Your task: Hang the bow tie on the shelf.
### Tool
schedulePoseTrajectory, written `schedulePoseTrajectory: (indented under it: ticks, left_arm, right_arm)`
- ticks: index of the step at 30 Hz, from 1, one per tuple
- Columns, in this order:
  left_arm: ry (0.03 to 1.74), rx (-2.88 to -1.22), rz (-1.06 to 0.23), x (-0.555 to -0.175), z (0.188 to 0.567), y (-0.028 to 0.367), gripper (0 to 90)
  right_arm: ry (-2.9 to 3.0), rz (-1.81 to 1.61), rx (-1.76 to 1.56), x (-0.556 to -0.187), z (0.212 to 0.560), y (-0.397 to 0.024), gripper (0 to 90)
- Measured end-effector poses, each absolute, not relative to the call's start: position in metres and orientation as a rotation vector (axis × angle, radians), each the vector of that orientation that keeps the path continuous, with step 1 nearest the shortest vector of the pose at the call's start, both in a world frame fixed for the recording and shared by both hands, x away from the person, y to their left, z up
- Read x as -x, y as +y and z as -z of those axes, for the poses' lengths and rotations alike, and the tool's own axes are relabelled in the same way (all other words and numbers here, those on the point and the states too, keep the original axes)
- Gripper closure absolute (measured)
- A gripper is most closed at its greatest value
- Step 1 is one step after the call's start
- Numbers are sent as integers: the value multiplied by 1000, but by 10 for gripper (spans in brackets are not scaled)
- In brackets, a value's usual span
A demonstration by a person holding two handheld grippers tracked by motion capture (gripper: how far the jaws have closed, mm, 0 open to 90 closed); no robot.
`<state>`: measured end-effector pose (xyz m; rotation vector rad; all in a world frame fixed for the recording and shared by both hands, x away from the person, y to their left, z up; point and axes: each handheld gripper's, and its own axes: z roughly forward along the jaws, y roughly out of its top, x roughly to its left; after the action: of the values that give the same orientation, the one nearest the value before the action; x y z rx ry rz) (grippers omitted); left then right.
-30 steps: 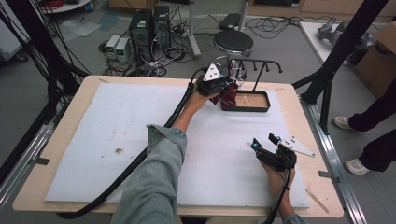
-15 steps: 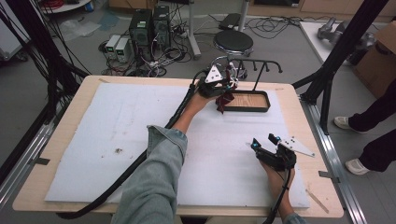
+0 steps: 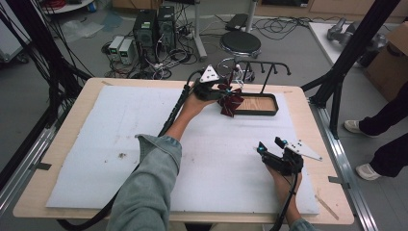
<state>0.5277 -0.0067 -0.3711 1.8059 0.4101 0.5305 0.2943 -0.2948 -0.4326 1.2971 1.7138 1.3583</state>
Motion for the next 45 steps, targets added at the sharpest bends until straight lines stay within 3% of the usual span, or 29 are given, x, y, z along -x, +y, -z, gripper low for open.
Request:
schedulePoseTrajectory:
  ticks: [15, 21, 30, 36, 45]
  left_arm:
    - [564, -1769, -542, -474, 362, 89, 395]
    - [713, -1753, -557, -419, 378, 157, 347]
    - [824, -1738, -637, -336, 414, 226, 287]
    - [878, -1719, -684, -309, 426, 249, 260]
    - [904, -1710, -686, -306, 431, 255, 240]
  right_arm:
    - [1759, -1389, -1241, -311, 429, -272, 274]
    - [1761, -1380, -1259, -317, 431, -272, 274]
    - [1782, -1368, -1284, -323, 435, -272, 273]
    - [1785, -1359, -1296, -324, 436, -272, 273]
    - [1789, -1355, -1302, -323, 436, -271, 271]
